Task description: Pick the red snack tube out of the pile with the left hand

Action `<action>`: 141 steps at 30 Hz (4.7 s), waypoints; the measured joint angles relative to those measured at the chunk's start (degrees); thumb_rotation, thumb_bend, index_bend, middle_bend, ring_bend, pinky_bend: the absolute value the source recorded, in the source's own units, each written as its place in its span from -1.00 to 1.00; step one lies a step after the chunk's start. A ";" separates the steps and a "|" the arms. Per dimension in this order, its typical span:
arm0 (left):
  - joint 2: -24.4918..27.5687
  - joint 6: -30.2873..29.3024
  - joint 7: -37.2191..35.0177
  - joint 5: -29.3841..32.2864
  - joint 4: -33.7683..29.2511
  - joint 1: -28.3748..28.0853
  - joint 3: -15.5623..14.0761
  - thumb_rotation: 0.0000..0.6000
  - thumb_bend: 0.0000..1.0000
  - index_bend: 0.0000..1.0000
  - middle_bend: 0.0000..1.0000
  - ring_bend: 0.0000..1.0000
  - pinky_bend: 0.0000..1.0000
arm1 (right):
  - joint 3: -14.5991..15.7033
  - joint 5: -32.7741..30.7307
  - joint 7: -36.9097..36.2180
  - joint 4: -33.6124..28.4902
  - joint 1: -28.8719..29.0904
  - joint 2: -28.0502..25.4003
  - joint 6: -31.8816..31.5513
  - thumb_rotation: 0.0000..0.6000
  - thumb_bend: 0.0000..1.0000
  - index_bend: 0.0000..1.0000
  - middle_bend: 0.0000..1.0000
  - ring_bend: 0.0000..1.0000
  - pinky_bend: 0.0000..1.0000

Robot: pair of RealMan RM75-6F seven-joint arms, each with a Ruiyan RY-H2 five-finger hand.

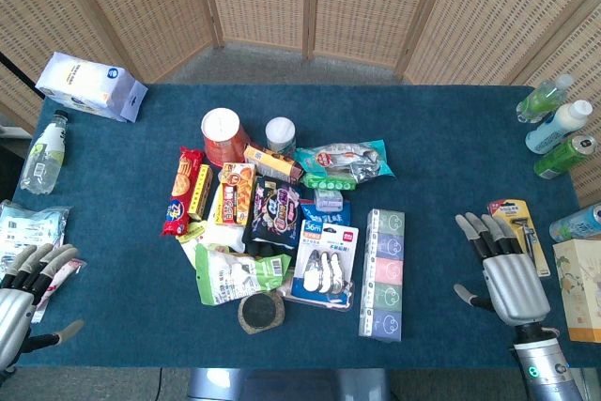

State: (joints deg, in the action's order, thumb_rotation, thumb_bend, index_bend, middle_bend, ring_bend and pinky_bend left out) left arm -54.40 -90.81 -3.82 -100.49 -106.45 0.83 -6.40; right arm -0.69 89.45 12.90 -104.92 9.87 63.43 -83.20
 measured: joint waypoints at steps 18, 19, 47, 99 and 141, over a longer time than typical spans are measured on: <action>1.10 5.94 1.09 3.43 1.29 -3.53 1.70 1.00 -0.66 -0.75 -0.65 -0.71 -1.00 | 1.41 3.23 -2.88 0.61 -2.35 -0.06 -1.75 1.00 -0.68 -0.93 -1.00 -1.00 -1.00; 1.02 6.58 1.65 3.96 1.49 -3.94 2.02 1.00 -0.66 -0.76 -0.65 -0.71 -1.00 | 1.36 3.26 -2.71 0.37 -2.44 -0.13 -1.82 1.00 -0.68 -0.93 -1.00 -1.00 -1.00; -10.63 30.97 17.20 24.22 12.36 -22.13 11.99 1.00 -0.66 -0.87 -0.72 -0.75 -1.00 | 0.50 1.33 -2.15 -1.21 -3.83 -0.66 -1.35 1.00 -0.68 -0.94 -1.00 -1.00 -1.00; -15.68 42.87 -13.92 15.70 14.18 -33.83 7.17 1.00 -0.66 -0.86 -0.64 -0.66 -1.00 | 0.02 0.74 -3.09 -1.73 -6.66 -2.01 -3.12 1.00 -0.68 -0.94 -1.00 -1.00 -1.00; -16.52 32.98 1.92 37.86 20.24 -28.34 12.99 1.00 -0.66 -1.00 -0.79 -0.71 -1.00 | 0.96 2.92 -6.44 -2.25 -7.70 -2.84 -3.49 1.00 -0.68 -0.94 -1.00 -1.00 -1.00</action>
State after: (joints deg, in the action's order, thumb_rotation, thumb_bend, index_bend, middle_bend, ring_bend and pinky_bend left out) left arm -70.92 -57.83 -1.90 -62.63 -86.20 -27.50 6.59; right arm 0.27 92.37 6.45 -107.17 2.16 60.59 -86.69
